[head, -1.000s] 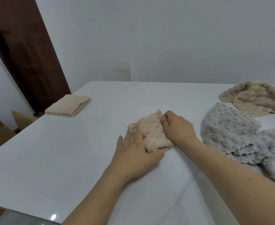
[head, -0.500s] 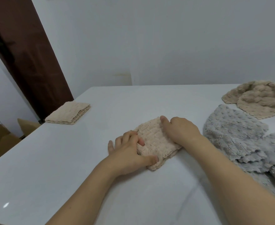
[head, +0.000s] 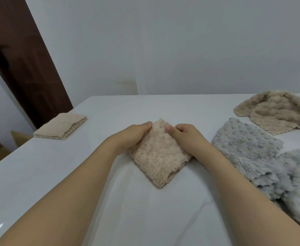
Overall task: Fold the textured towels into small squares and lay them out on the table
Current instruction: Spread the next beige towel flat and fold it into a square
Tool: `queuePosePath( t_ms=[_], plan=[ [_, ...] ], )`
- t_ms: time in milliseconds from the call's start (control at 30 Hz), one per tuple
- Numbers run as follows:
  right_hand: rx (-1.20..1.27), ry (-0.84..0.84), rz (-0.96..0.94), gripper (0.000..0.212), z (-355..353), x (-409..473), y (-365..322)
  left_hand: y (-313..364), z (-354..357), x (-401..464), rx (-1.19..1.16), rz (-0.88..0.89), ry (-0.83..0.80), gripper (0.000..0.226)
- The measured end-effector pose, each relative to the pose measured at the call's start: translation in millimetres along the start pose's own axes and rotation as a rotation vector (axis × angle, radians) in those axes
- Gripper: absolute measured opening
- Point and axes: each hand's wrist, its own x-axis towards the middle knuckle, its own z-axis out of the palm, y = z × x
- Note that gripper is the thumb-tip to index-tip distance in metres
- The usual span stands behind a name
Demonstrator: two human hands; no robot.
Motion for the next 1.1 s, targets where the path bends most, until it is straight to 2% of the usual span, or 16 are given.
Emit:
queuePosePath(
  t_ms=[67, 133, 200, 267, 367, 533, 633, 733, 800, 900, 1000, 1033, 1100],
  plan=[
    [0.110, 0.078, 0.055, 0.050, 0, 1, 1, 2, 2, 4, 0.020, 0.045, -0.009, 0.041],
    [0.312, 0.182, 0.166, 0.046, 1, 4, -1, -4, 6, 11, 0.003, 0.105, 0.058, 0.036],
    [0.605, 0.255, 0.346, 0.044, 4, 9, 0, -14, 10, 18, -0.030, 0.155, 0.191, 0.035],
    [0.734, 0.261, 0.459, 0.057, 10, 11, -3, -23, 17, 20, -0.013, 0.197, 0.353, 0.037],
    [0.592, 0.242, 0.448, 0.067, 19, 14, -7, -29, 30, 14, 0.036, 0.249, 0.519, 0.038],
    [-0.213, 0.286, 0.133, 0.049, 37, -14, -18, -36, 45, 5, 0.146, 0.338, 0.649, 0.036],
    [-0.486, 0.359, 0.015, 0.042, 45, -16, -11, -36, 42, 10, 0.115, 0.339, 0.663, 0.035],
    [-0.343, 0.434, 0.019, 0.025, 36, -12, -8, -35, 43, 16, 0.197, 0.297, 0.660, 0.033],
    [-0.233, 0.454, 0.014, 0.021, 34, -9, -7, -32, 43, 20, 0.273, 0.246, 0.651, 0.031],
    [-0.092, 0.443, 0.062, 0.029, 31, 5, -7, -22, 38, 32, 0.245, 0.184, 0.632, 0.031],
    [0.129, 0.407, 0.301, 0.046, 23, 34, -17, -13, 28, 53, 0.111, 0.169, 0.636, 0.032],
    [0.140, 0.382, 0.368, 0.049, 22, 47, -18, -11, 26, 65, 0.092, 0.173, 0.648, 0.032],
    [0.019, 0.308, 0.342, 0.050, 26, 72, -16, -5, 22, 91, 0.087, 0.180, 0.673, 0.032]
  ],
)
